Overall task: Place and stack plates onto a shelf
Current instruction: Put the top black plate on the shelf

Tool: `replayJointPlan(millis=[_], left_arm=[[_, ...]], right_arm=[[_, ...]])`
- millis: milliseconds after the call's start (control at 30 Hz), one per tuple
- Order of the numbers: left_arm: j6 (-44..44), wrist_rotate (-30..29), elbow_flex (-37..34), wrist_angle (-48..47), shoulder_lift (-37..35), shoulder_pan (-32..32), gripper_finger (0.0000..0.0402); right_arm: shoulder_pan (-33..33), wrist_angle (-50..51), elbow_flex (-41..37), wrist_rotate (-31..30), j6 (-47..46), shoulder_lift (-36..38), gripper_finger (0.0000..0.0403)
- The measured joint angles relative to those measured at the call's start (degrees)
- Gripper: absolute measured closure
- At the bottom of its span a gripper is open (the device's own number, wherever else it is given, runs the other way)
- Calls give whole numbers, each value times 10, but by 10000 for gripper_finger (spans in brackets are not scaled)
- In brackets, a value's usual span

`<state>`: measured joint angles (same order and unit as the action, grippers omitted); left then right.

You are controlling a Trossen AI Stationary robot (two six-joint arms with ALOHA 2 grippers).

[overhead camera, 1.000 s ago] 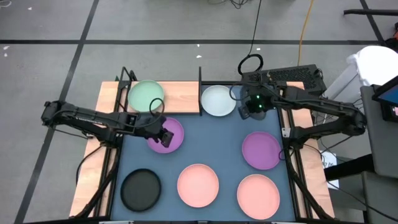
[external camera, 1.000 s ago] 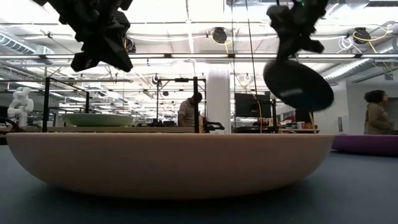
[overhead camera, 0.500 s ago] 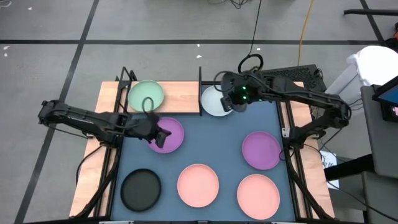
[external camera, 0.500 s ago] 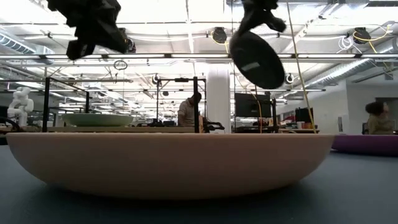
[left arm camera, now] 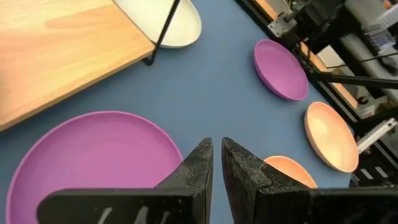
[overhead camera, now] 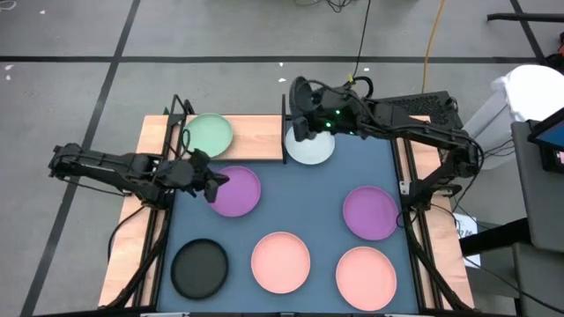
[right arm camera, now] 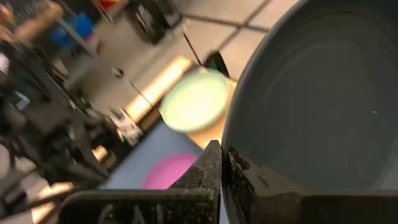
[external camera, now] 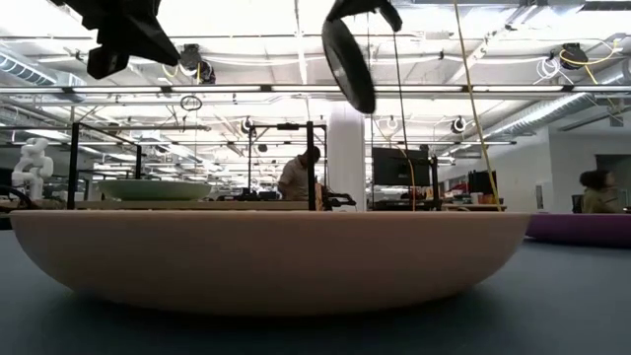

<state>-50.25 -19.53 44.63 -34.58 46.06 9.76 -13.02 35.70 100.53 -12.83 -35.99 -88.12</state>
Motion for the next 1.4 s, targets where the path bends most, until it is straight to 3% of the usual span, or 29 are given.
replayJointPlan(millis=[133,300,533,833,1067,1400], left_arm=[[19,-13,0,24,-14,12,364],[36,-52,0,33,-24,20,364],[42,-61,0,30,-23,20,364],[31,-67,0,25,-23,18,364],[20,-70,0,12,-23,18,364],[21,-70,0,-4,-22,18,364]], right_arm=[[0,-69,1,-37,38,-6,403],[-1,-151,0,-37,114,-19,403],[0,-261,0,-34,155,-57,403],[-4,-385,0,58,201,-142,403],[-8,-402,0,102,250,-187,403],[-18,-378,0,130,253,-218,403]])
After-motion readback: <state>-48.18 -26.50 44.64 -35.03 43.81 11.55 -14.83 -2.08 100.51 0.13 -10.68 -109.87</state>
